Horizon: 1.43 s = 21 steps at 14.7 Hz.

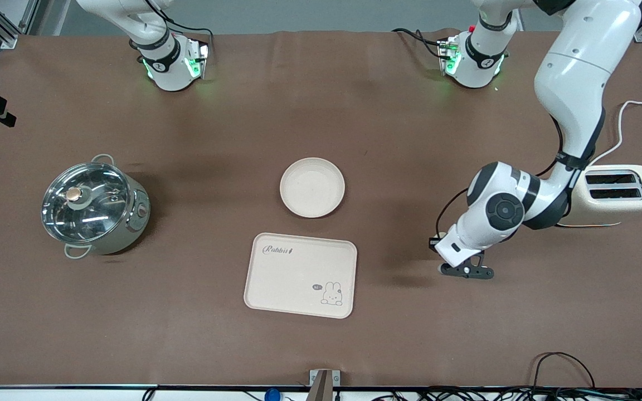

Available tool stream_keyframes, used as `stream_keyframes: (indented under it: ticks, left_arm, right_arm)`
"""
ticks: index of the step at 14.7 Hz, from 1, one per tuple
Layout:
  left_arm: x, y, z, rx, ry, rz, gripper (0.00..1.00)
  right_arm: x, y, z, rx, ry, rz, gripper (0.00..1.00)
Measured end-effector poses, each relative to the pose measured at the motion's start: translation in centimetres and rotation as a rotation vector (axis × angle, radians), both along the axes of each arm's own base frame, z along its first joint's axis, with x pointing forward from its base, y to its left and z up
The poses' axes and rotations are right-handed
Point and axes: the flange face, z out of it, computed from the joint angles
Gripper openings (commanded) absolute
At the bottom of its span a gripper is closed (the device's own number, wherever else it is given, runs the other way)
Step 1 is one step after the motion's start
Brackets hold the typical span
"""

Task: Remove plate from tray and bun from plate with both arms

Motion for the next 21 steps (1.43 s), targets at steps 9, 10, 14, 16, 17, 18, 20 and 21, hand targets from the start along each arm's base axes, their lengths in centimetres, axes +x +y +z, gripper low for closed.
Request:
stream_keyframes:
  ticks: [9,10,14,16,17,18,20,21]
  left_arm:
    - [1.3,-0.1,4.1,0.017,-0.032,-0.034,1.00]
    - [1.7,0.1,6.5,0.036,-0.034,-0.033,1.00]
    - [0.7,-0.4,19.5,0.118,-0.060,-0.028,1.00]
    - [-0.7,-0.9,24.3,0.115,-0.078,-0.015,1.00]
    - [-1.4,-1.1,26.2,0.104,-0.085,-0.007,1.00]
    - [-2.1,-1.1,27.9,0.093,-0.086,0.004,1.00]
    - [-3.4,-0.4,32.2,0.054,-0.102,0.049,1.00]
    - [-4.1,0.6,34.7,0.035,-0.115,0.080,1.00]
  right_arm:
    - [0.0,0.5,-0.1,0.001,0.007,-0.031,1.00]
    - [0.0,0.8,-0.1,0.000,0.009,-0.036,1.00]
    - [0.1,1.3,-0.1,0.000,0.010,-0.037,1.00]
    - [0.1,1.3,-0.1,0.000,0.011,-0.038,1.00]
    - [0.1,1.3,-0.1,0.000,0.011,-0.038,1.00]
    - [0.1,1.3,-0.1,0.000,0.011,-0.038,1.00]
    - [0.1,1.3,-0.1,0.000,0.011,-0.038,1.00]
    - [0.1,1.3,-0.1,0.000,0.011,-0.038,1.00]
